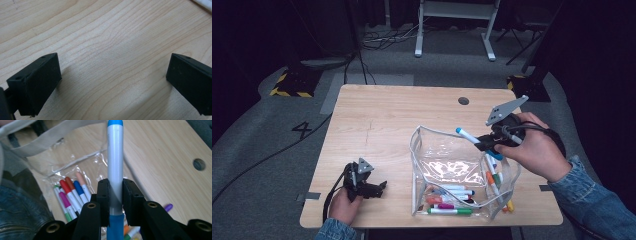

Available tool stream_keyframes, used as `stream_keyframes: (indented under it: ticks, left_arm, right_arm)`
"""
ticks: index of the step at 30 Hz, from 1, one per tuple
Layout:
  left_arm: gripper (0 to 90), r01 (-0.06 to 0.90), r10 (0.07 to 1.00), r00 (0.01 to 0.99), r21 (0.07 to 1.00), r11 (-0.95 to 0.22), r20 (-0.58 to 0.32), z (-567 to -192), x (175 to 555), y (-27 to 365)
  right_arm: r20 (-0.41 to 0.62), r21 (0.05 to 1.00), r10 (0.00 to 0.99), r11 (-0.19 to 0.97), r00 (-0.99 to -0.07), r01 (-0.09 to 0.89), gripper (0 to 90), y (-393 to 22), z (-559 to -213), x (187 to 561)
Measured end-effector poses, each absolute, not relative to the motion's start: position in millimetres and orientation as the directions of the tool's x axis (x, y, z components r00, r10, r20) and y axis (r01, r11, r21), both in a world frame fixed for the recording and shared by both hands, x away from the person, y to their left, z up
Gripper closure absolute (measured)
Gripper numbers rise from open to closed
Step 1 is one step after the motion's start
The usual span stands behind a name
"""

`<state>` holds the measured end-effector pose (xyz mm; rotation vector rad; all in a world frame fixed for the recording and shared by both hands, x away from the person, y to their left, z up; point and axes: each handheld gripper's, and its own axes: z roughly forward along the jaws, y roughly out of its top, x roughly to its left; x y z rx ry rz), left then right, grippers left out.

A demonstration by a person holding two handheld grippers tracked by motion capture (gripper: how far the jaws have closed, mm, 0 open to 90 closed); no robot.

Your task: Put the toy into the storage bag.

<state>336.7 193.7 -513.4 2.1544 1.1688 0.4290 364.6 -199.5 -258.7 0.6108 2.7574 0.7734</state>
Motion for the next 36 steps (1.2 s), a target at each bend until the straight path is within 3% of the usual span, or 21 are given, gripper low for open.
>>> stream_keyframes:
  ticks: [22, 36]
  left_arm:
    - [0.0, 0.624, 0.835, 0.551, 0.672, -0.399, -0.015, -513.4, 336.8, 193.8]
    - [0.0, 0.624, 0.835, 0.551, 0.672, -0.399, -0.015, -513.4, 336.8, 193.8]
  right_arm:
    - [-0.007, 0.398, 0.164, 0.905, -0.986, 0.148, 76.8, -140.4, -320.5, 341.1]
    - [0.044, 0.295, 0.118, 0.947, -0.992, 0.126, 76.8, -127.1, -359.4, 341.9]
